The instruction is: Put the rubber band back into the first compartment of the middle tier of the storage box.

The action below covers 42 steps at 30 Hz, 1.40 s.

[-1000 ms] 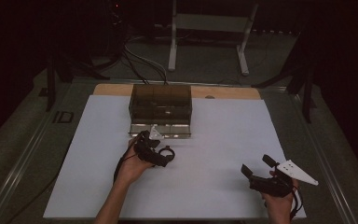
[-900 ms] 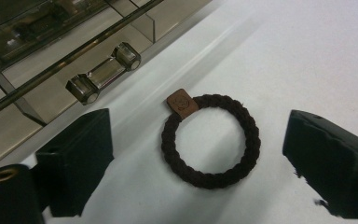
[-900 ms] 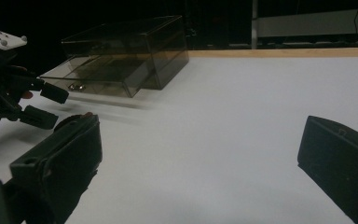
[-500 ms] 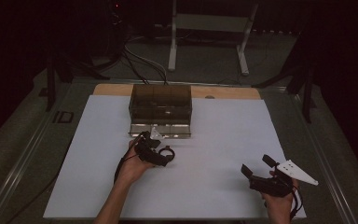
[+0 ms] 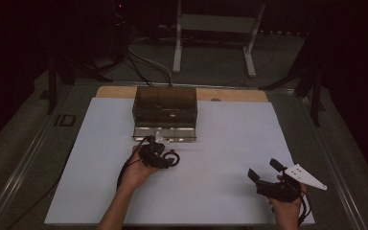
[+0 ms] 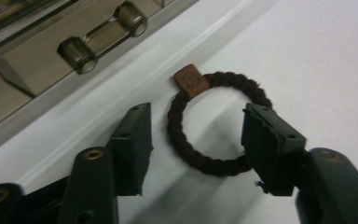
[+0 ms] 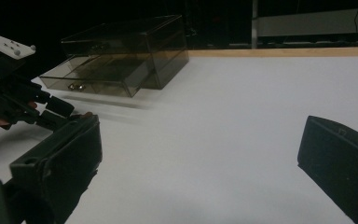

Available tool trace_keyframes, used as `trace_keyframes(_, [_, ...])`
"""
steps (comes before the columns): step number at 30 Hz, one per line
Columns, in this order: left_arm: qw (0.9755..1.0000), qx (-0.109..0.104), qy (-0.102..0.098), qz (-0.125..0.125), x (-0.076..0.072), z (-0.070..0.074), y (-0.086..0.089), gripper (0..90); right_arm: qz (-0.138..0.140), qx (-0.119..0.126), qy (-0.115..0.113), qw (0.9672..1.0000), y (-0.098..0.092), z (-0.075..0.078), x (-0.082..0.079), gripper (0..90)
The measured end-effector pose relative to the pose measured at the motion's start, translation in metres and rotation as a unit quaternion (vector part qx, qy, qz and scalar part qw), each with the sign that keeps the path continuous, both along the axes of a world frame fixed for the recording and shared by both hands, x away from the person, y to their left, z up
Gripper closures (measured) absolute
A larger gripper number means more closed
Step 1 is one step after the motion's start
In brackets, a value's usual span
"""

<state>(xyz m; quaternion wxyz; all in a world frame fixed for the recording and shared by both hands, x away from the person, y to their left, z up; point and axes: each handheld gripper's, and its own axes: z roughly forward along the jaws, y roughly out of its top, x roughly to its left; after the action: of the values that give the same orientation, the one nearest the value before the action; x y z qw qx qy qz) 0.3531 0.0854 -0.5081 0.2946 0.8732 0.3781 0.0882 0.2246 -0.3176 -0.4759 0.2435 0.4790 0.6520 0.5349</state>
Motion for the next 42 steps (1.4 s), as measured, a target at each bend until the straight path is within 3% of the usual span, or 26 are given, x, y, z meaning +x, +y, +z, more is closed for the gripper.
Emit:
trace_keyframes(6, [0.9999,0.014,-0.005,0.009,-0.0003,0.0002,0.0003,60.2,0.001,-0.001,0.001,1.0000,0.0004,-0.0001,0.0000,0.0])
trace_keyframes(8, [0.9997,0.019,-0.008,0.011,-0.0006,0.0004,0.0009,60.2,0.000,0.000,0.001,1.0000,0.0003,0.0000,0.0000,0.0])
trace_keyframes(16, [0.9994,0.032,-0.010,0.006,-0.0015,0.0016,0.0015,77.7,0.001,0.000,0.001,1.0000,0.0002,0.0000,-0.0001,0.0])
trace_keyframes(18, [0.9994,0.035,-0.006,0.005,-0.0010,0.0022,0.0012,77.7,0.001,0.001,0.002,1.0000,0.0001,0.0000,-0.0001,0.0])
trace_keyframes(19, [0.9994,0.035,-0.006,0.004,-0.0009,0.0023,0.0014,83.9,0.000,0.001,0.002,1.0000,-0.0001,0.0000,0.0000,0.0])
trace_keyframes(32, [0.9988,0.047,-0.011,-0.004,-0.0025,0.0035,-0.0009,86.9,0.001,0.002,0.002,1.0000,-0.0001,0.0000,-0.0001,0.0])
trace_keyframes(42, [0.9990,0.042,-0.007,-0.011,-0.0034,0.0037,-0.0032,86.8,0.002,0.001,0.002,1.0000,0.0005,-0.0001,0.0000,0.0])
